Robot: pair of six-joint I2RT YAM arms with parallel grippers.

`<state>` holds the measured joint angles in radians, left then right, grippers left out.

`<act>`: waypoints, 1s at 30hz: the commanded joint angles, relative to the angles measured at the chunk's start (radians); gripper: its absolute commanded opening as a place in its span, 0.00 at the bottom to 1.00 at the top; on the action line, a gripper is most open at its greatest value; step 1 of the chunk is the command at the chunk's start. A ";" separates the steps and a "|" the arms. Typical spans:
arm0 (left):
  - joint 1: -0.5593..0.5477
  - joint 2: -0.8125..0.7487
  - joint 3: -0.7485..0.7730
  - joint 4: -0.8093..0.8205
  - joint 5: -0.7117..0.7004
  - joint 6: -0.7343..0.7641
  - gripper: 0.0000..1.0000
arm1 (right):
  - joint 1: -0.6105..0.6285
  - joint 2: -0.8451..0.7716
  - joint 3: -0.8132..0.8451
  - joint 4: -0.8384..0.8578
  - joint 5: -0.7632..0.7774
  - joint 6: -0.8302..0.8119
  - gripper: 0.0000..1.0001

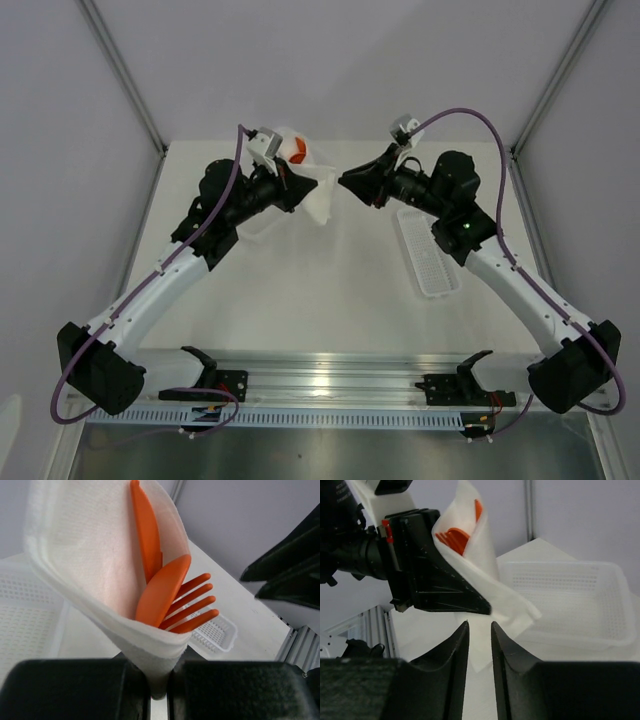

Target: Place the utensils on the paper napkin and roll it up

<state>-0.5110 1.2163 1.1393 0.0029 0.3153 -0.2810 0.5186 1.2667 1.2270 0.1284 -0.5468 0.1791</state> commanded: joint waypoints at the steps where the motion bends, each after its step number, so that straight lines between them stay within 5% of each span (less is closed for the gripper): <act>1: -0.012 -0.011 0.045 0.006 -0.024 0.034 0.01 | 0.035 0.056 0.019 0.057 -0.068 0.016 0.28; 11: -0.012 -0.029 0.022 0.028 0.131 0.051 0.01 | 0.014 0.125 0.069 0.051 -0.091 -0.033 0.47; 22: -0.012 -0.029 0.010 0.066 0.206 0.059 0.01 | -0.019 0.132 0.055 0.080 -0.223 -0.003 0.35; 30: -0.012 -0.027 0.008 0.080 0.240 0.054 0.01 | -0.019 0.148 0.035 0.118 -0.286 0.029 0.35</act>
<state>-0.5171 1.2163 1.1393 0.0265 0.5102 -0.2420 0.5003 1.4048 1.2423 0.1802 -0.7887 0.1898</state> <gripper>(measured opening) 0.083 0.342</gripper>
